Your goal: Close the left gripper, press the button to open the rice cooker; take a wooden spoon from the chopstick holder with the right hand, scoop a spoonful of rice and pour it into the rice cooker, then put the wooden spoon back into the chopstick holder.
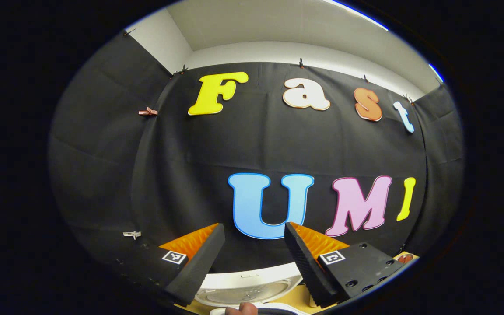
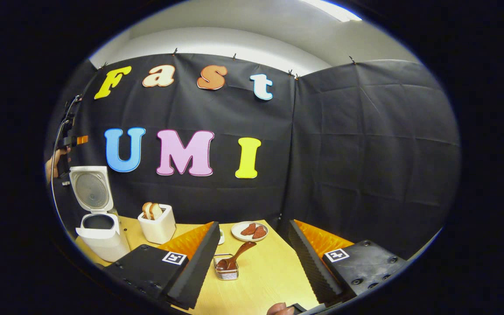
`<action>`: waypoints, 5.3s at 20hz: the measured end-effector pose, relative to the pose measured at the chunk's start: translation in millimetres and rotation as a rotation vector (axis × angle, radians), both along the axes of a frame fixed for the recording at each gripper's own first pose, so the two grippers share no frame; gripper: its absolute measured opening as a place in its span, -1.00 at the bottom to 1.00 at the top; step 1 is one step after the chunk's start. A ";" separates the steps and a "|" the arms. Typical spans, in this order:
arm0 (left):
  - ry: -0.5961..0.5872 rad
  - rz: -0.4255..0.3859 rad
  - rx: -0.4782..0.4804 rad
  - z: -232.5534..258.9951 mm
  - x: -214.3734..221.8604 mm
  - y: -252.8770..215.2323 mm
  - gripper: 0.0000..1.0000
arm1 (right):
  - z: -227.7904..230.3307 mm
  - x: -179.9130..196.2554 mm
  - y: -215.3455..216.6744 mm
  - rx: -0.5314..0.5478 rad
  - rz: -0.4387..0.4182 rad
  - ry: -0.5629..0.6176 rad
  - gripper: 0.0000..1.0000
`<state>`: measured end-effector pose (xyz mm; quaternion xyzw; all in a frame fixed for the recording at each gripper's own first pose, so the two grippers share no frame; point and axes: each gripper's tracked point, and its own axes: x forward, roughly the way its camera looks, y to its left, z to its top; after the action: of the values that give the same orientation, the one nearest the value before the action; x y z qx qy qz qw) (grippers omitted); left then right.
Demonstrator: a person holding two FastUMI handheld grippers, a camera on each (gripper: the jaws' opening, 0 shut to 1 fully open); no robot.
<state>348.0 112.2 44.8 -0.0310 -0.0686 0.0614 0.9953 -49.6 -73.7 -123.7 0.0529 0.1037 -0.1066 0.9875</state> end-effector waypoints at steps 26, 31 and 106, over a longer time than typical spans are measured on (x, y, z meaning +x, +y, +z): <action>0.428 0.197 -0.073 -167.2 -71.6 -56.3 0.97 | 38.8 -21.7 -43.6 0.005 0.002 -0.031 0.95; 0.589 0.209 -0.136 -238.6 -101.7 -77.9 0.97 | 35.9 -20.3 -42.9 0.023 0.029 -0.028 0.95; 0.159 -0.194 -0.037 -101.6 -361.1 -81.2 0.89 | 69.3 12.9 64.7 0.011 0.261 -0.139 0.94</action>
<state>-13.1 31.0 -56.9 -0.0509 0.0149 -0.0319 0.9981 -36.7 -9.0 -54.4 0.0515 0.0418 0.0271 0.9974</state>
